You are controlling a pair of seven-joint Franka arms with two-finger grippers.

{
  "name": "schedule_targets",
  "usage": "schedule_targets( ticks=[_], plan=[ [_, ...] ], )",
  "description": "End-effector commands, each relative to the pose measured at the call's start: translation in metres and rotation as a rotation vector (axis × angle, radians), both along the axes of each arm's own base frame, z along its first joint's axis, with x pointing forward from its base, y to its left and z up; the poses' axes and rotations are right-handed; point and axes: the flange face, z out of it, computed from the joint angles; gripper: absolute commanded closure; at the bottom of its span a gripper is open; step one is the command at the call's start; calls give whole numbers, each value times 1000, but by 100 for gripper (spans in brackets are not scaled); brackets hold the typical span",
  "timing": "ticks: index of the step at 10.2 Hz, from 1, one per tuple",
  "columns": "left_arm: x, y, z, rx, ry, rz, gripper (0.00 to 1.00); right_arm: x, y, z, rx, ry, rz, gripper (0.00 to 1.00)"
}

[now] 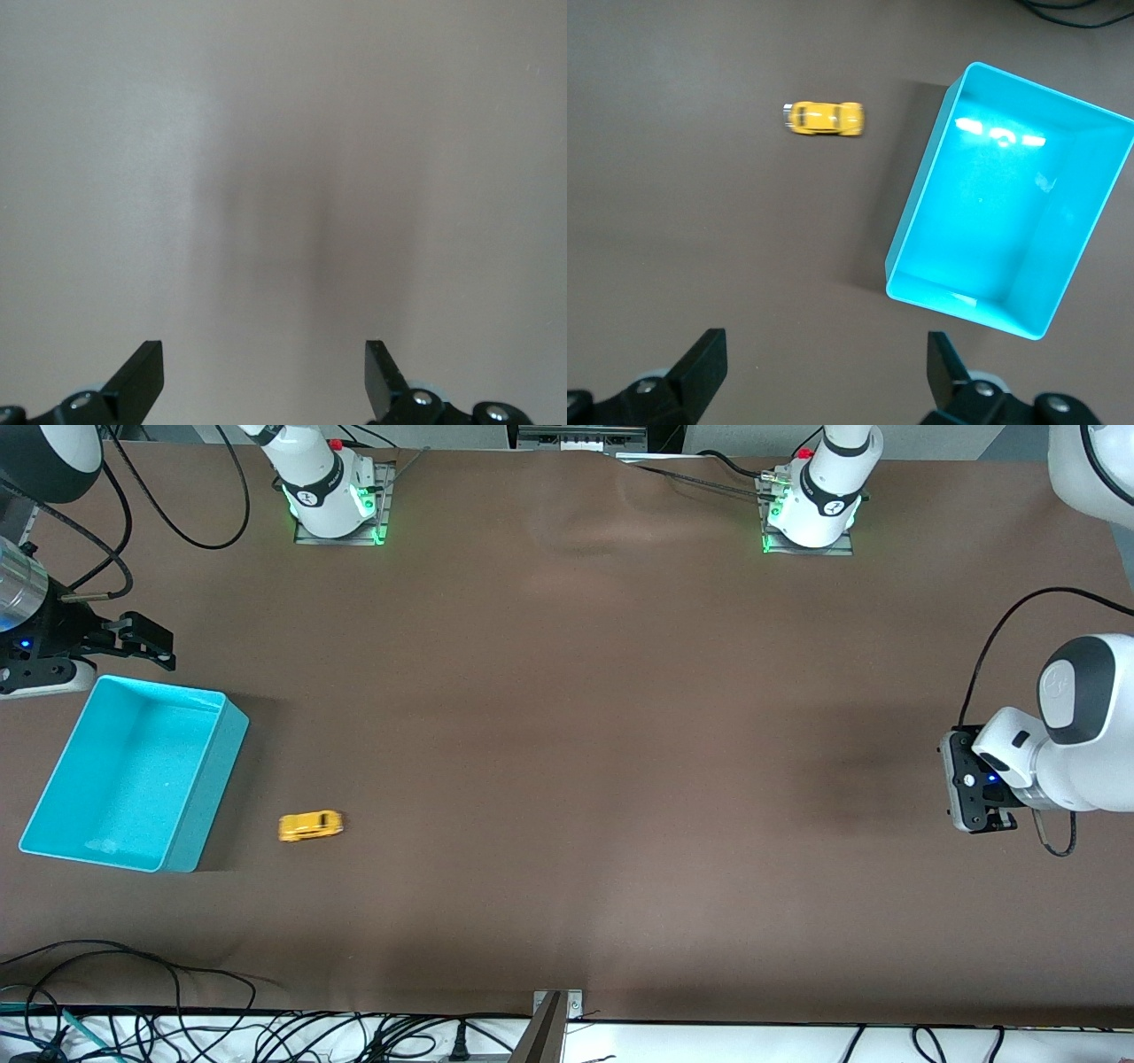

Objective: Wind up and store yellow beetle car
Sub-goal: 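Release the wound car with the left gripper so it rolls toward the box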

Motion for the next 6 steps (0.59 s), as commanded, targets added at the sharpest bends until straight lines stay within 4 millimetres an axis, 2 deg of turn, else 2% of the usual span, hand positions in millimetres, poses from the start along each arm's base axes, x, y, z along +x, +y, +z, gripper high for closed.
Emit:
schedule_targets(
  ticks=[1, 3, 4, 6],
  plan=[
    [-14, -35, 43, 57, -5, 110, 0, 1, -6, 4, 9, 11, -2, 0],
    [-29, -59, 77, 68, -7, 264, 0, 2, -7, -2, 10, 23, -2, 0],
    [-35, -62, 90, 57, -2, 348, 0, 5, -7, -12, 11, 50, -3, 0],
    [-45, -71, 110, 78, -8, 462, 0, 2, -14, -14, 0, 75, -17, 0]
  ],
)
